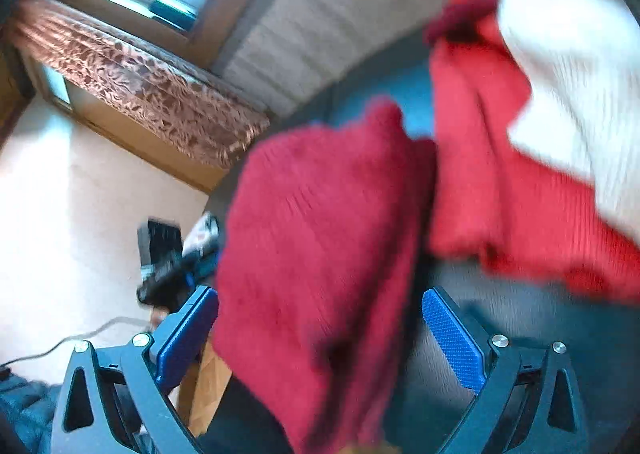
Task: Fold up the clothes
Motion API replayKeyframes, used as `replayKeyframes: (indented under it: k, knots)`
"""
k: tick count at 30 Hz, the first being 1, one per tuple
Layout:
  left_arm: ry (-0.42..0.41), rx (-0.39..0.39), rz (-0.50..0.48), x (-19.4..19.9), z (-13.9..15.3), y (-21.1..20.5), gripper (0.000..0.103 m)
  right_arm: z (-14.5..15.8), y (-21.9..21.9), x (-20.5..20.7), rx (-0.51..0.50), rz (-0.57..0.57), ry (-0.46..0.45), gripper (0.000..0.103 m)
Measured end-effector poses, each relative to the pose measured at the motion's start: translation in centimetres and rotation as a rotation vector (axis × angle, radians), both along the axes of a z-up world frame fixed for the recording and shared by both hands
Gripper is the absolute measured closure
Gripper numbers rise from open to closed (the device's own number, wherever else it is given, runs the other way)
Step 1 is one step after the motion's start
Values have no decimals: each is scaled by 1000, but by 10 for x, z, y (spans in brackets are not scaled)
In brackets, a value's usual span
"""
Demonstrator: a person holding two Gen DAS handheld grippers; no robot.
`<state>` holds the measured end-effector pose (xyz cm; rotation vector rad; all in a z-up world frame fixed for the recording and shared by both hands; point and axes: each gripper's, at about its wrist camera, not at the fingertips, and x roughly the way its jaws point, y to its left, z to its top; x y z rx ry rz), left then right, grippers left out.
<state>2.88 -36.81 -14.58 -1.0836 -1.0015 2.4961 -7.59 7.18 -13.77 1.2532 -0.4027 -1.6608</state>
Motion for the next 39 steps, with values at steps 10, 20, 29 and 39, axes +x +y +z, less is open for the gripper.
replayKeyframes:
  k: [10,20,29,39]
  knots:
    - [-7,-43,-158,-24,-7,-2,24,-20,-40,-13,9,-46,0,0]
    - [30,20,-194,-28,-13,8,24,-13,-75,9,100,70,108,9]
    - [44,-101,-126,-24,1,47,60,-7,-89,11,159,43,150,52]
    - [145,-177,266,114,47,-39,65,32,-197,40,73,246,211,63]
